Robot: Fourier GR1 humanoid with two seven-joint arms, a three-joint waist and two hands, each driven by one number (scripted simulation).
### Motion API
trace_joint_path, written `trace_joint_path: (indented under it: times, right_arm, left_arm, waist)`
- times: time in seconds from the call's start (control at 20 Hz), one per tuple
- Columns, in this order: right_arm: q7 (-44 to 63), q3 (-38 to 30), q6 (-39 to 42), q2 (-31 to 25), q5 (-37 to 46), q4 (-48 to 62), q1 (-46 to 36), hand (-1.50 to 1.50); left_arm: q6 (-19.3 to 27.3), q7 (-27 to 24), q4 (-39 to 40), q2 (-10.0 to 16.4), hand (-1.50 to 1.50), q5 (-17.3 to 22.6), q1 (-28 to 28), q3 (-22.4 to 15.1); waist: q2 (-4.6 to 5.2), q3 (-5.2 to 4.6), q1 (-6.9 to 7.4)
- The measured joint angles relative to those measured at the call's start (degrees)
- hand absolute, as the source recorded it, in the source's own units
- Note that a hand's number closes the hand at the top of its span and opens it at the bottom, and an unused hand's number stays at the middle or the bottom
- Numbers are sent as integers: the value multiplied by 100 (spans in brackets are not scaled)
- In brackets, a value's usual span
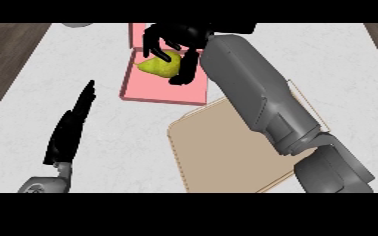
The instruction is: Pick the pear from the tray and place it in the cardboard box
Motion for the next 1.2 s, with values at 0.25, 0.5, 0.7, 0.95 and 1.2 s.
trace_joint_path:
  times: [0.25, 0.5, 0.7, 0.95, 1.2]
  right_arm:
    - [161, 290, -128, 55, -280, 201, 142, -150]
    - [123, 234, -87, 71, -812, 246, 251, -150]
    - [244, -252, -150, 74, -1507, 313, 240, -150]
    - [410, -990, 22, 69, -2333, 563, 38, -150]
    - [545, -1663, 223, -225, -2902, 877, -192, -150]
  left_arm:
    - [-77, 29, -26, -6, 0, -9, -71, -24]
    - [-106, 54, -10, -20, 0, -35, -144, -23]
    - [-123, 122, 0, -45, 0, -37, -233, -28]
    - [-105, 121, -24, -62, 0, -55, -195, -18]
    - [-104, 96, 16, -84, 0, -47, -199, 10]
  waist:
    - [26, 0, 128]
    - [39, 2, 154]
    - [49, 5, 175]
    - [71, 7, 160]
    - [104, 5, 112]
